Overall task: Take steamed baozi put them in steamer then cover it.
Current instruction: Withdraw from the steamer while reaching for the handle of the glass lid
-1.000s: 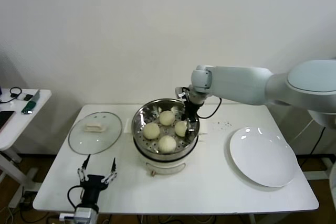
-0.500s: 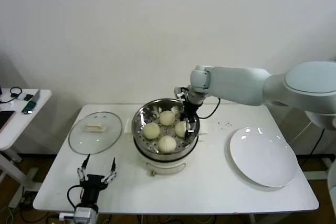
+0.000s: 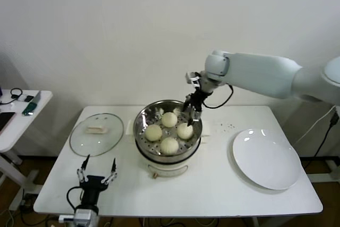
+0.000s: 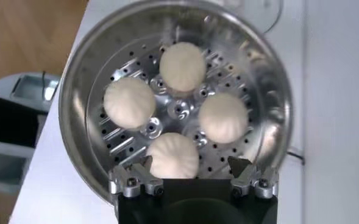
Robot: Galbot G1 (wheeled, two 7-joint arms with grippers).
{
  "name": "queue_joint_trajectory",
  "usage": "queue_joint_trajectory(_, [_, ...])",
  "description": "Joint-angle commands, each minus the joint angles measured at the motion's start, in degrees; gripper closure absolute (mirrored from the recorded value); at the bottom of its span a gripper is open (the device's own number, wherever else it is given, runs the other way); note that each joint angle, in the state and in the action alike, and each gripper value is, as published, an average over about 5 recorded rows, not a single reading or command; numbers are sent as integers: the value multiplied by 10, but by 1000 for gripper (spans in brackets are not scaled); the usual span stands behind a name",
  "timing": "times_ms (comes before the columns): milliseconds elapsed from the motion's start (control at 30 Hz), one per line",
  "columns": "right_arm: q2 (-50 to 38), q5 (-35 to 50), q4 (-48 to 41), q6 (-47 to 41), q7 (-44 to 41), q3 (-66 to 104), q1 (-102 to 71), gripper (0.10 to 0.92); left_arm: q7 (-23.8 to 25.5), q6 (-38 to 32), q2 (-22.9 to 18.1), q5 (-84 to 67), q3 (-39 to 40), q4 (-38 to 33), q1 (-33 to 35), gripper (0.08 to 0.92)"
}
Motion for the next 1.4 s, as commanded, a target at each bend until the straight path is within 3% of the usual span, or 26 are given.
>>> queue_joint_trajectory(33, [-171,0,113,82,213,96,-33,203,-10,-2,0,1,-1,0,2,177])
queue_joint_trajectory(333, [-315,-29,195,160,402,305,-249,203,-16,-2,-4,22,-2,-11,3,177])
queue_joint_trajectory(667, [-361,-111,242,188,451,690,-616,203,-31,25,-6,120,-20,-42,-3,177])
queue_joint_trajectory(833, [-320,-149,273,160,464,915,-819,203,-52,89,-9,295,-43,-61,-2,177])
queue_joint_trajectory(1000, [-234,-174,300,129,465,1082,-966,203,-34,121,5,456,-58,-70,0,177])
queue_joint_trajectory(1200, [-118,-186,319,103,464,1212,-1071,203,14,171,39,619,-57,-59,-1,177])
queue_joint_trajectory(1400, [-66,-205,314,111,442,1265,-1132,203,19,185,94,641,-34,13,-54,177])
